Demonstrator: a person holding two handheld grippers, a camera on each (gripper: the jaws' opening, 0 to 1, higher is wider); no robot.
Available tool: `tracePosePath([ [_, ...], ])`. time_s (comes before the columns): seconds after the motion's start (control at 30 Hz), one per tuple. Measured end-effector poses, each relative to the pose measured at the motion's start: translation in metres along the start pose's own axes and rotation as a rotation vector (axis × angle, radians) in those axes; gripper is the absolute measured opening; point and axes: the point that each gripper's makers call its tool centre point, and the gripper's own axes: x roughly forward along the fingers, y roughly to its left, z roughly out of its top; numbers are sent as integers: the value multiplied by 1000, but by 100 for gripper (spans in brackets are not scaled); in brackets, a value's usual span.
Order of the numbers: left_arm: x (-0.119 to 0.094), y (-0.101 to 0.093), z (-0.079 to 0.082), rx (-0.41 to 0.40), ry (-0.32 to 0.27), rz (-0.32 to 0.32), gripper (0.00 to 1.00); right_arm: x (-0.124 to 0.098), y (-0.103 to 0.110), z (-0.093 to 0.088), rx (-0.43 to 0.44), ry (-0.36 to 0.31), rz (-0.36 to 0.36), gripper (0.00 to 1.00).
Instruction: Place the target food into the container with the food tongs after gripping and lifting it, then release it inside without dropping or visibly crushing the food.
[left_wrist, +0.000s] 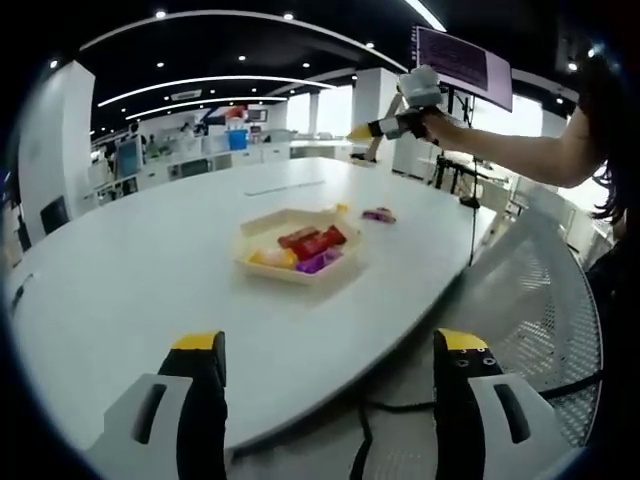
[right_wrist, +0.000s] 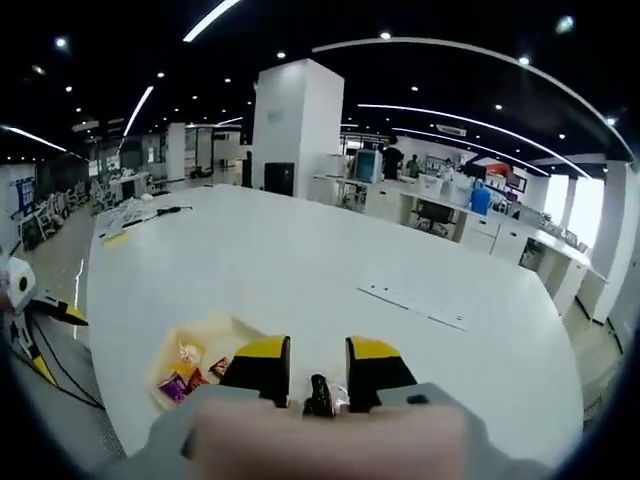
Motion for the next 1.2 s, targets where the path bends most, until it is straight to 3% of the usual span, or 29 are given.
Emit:
tracePosePath([
  [0.27, 0, 0, 1, 3, -7, 0, 82, 14, 24, 16, -20, -10, 44, 21],
  [0.93, 1, 0, 1, 3, -7, 0, 82, 76, 99, 31, -27, -26, 186, 21],
  [1.03, 1, 0, 2, 3, -9, 0, 82, 80, 113, 35, -30, -47, 233, 25],
  [1.2, 0, 1, 2, 3, -9, 1, 81, 82, 115, 40, -44, -63, 233, 29],
])
